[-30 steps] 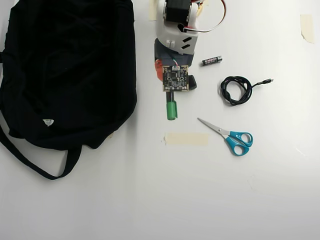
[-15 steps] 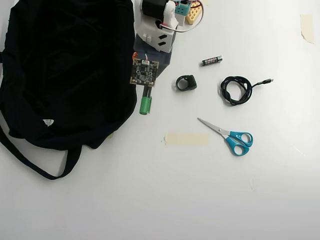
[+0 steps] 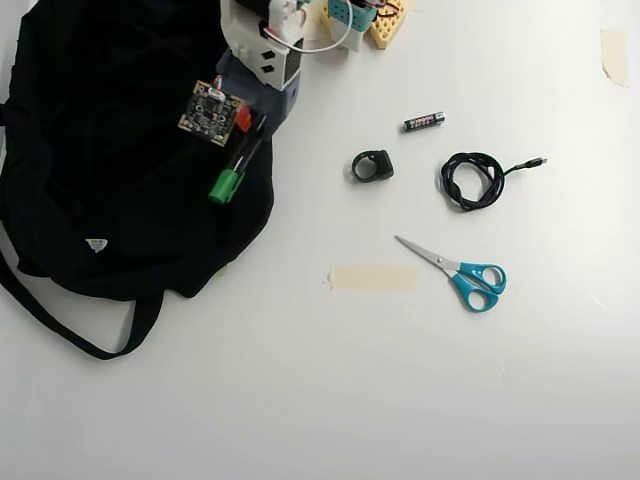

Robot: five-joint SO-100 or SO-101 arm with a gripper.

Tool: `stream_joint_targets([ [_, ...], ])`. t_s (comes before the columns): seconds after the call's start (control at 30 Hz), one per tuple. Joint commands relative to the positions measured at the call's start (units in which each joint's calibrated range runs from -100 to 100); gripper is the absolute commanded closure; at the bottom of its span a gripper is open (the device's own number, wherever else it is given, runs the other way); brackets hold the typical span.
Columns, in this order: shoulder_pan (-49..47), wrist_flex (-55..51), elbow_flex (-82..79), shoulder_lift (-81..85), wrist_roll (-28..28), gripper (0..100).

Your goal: Put the green marker into the black bag

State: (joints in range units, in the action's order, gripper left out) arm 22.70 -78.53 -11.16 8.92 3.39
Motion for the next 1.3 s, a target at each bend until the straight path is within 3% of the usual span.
stream_joint_targets([
  [0.0, 3.4, 1.6, 1.3, 2.7, -0.1, 98],
  [0.8, 27.6, 2.5, 0.5, 1.4, 0.0, 98],
  [0.93, 29.1, 12.6, -6.4, 1.3, -0.1, 98],
  [1.0, 28.9, 15.7, -9.1, 1.3, -0.1, 95],
  [1.1, 28.9, 15.7, -9.1, 1.4, -0.1, 78],
  [1.27, 28.6, 15.1, -9.0, 1.6, -0.1, 77],
])
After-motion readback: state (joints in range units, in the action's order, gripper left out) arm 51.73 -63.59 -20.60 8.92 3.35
